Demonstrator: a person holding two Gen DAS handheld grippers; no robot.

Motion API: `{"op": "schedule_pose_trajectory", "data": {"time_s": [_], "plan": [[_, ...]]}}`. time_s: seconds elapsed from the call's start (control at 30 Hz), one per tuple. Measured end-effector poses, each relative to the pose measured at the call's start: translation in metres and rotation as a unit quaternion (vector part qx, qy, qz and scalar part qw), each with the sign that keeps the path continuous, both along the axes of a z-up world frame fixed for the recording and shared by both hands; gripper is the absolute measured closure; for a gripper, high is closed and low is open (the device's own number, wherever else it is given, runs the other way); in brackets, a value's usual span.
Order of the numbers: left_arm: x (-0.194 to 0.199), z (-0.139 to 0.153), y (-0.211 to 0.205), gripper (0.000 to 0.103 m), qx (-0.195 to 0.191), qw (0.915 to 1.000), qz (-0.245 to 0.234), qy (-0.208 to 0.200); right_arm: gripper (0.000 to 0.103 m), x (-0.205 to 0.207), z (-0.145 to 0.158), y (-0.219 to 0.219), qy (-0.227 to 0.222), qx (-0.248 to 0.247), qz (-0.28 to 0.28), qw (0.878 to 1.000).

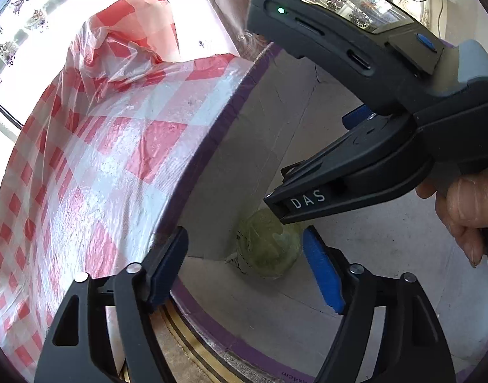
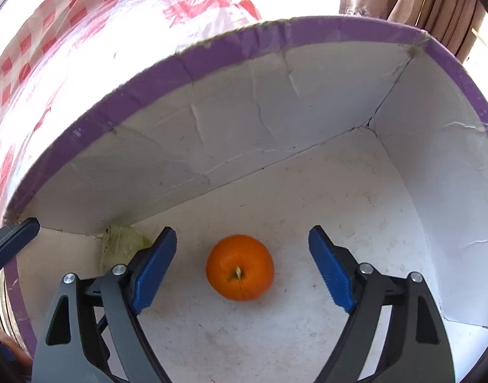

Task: Organize fruits
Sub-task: 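Carry cabbage and orange into the white box and open both tools, then withdraw both tools from the box back over the table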

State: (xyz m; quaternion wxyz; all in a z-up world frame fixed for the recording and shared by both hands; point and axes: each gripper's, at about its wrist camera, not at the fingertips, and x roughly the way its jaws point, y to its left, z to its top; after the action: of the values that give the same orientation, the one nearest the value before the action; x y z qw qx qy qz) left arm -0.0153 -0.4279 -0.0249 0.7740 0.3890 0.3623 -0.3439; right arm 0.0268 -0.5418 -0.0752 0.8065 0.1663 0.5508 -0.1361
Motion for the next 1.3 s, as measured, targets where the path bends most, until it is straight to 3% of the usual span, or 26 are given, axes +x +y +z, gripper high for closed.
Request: {"op": "schedule_pose_trajectory", "data": {"time_s": [0.13,0.27,0.5,0.73,0.97,1.13,1.3], "plan": [[-0.001,0.02,0.01,0.015,-0.041,0.999,0.007,-0.013,0.013,-0.008,0.02,-0.004,-0.029,-0.009,-0.023,0.999],[0.0,0.045,0.028,0.015,-0.1,0.9944,0.02,-0.026,0.013,-0.032,0.048,-0.007,-0.077,-0.038,-0.048,0.995],[0.001,0.084,0.085,0.015,-0.211,0.9747,0.042,-0.061,0.002,-0.059,0.107,-0.009,-0.166,-0.072,-0.06,0.982],[0.004,0.104,0.146,0.014,-0.243,0.9597,0.094,-0.106,0.002,-0.066,0.141,0.041,-0.201,-0.165,-0.04,0.965],[0.01,0.111,0.215,0.014,-0.262,0.9483,0.158,-0.085,0.002,-0.066,0.164,0.108,-0.256,-0.23,0.01,0.939],[0.014,0.11,0.264,0.014,-0.276,0.9346,0.213,-0.072,0.002,-0.06,0.168,0.14,-0.285,-0.147,0.072,0.944],[0.015,0.107,0.3,0.014,-0.285,0.9262,0.241,-0.055,0.002,-0.051,0.159,0.174,-0.281,-0.101,0.12,0.947]]}}
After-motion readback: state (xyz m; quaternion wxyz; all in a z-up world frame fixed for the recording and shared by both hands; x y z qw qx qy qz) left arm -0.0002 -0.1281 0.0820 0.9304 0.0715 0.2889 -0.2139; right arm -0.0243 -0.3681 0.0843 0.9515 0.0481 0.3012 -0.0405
